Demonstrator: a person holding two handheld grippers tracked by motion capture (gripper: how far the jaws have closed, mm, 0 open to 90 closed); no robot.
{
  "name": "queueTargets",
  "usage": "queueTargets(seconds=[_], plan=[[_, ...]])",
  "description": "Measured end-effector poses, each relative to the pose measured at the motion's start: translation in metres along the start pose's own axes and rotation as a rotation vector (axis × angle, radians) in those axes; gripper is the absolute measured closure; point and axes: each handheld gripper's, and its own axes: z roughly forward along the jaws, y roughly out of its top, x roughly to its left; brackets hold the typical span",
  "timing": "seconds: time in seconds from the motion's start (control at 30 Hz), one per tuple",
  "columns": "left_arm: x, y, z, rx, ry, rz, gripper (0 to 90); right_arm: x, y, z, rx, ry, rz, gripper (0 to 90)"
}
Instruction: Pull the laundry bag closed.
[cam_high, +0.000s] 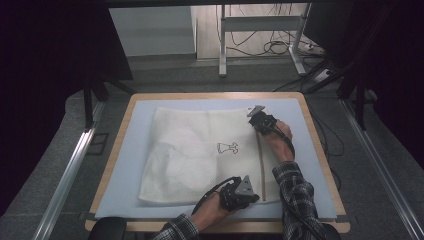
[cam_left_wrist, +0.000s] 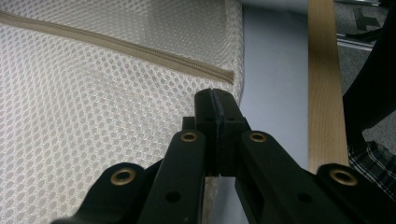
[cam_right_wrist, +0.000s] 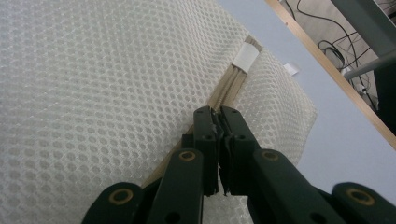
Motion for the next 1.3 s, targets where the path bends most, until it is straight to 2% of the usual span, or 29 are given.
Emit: queueTargets(seconds=[0.63,1.3], plan=[[0.0,0.0,0.0,-0.001,-0.001,-0.001,89.7,-0.009,0.009,0.011,0.0,-0.002,0.015,84.1],[0.0,0.0,0.0,-0.002,-0.001,-0.003,89.7,-0.015,0.017,0.024,-0.003,-0.008,0.011,84.7]])
